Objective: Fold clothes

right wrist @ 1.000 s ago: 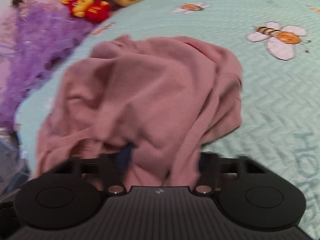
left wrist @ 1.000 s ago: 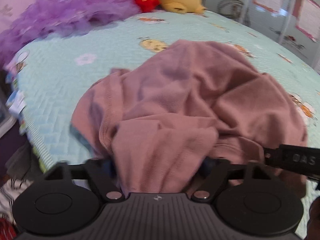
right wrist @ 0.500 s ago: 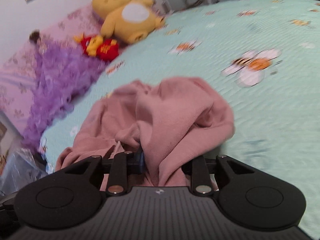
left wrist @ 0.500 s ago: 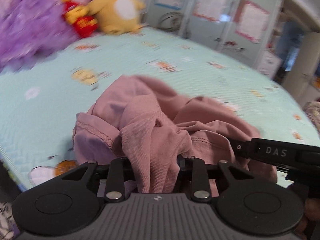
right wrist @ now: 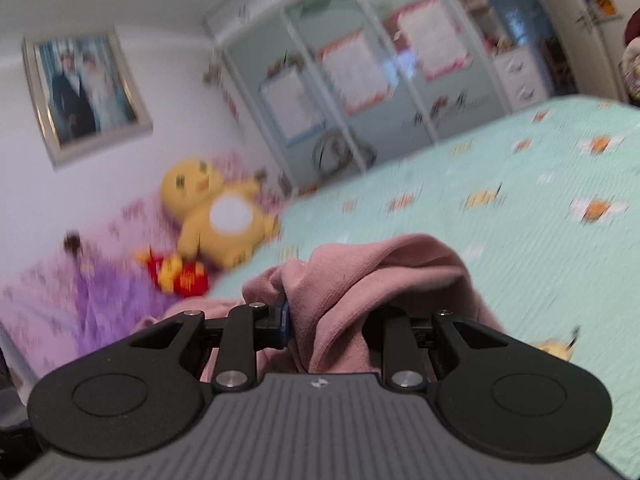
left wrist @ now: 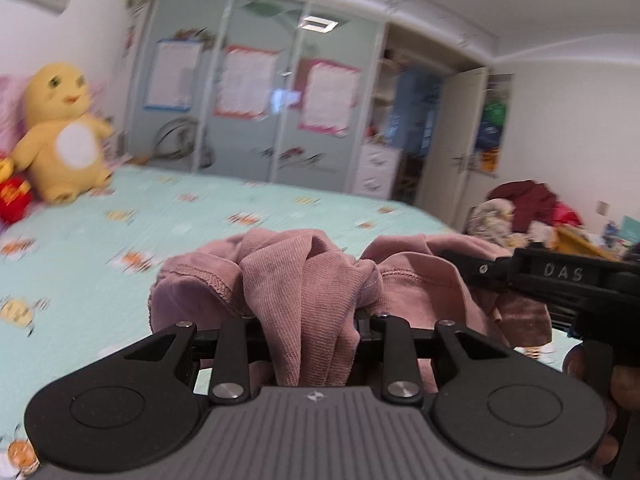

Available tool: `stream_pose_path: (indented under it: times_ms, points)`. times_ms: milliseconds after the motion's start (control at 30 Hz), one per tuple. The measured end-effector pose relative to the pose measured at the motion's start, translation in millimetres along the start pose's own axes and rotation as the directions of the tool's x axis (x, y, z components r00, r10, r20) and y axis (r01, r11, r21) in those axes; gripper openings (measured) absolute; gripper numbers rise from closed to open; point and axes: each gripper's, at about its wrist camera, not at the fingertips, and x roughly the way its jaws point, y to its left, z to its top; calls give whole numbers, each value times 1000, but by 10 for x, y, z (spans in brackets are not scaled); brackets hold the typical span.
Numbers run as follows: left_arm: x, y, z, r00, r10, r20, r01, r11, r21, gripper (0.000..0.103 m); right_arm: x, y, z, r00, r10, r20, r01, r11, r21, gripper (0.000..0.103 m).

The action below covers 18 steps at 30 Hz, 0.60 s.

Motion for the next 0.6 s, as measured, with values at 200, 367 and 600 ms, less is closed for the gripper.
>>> stream_pose_path:
  times_ms: [200,367,600]
  points:
    - [386,-317,-219,994,8,-113,0,998,66,57,-305,-424,204,998,-38,56,36,998,43,33]
    - [852,-216,-828,925,164,-343,-149,986,71,66,-56,-1209,-81,969,-171,-177,208,953,221,73]
    - [817,105,-1363,876,141,-462,-168,986,-18,67,-287,-2086,-710,935,-165,-315,304,829,469,74]
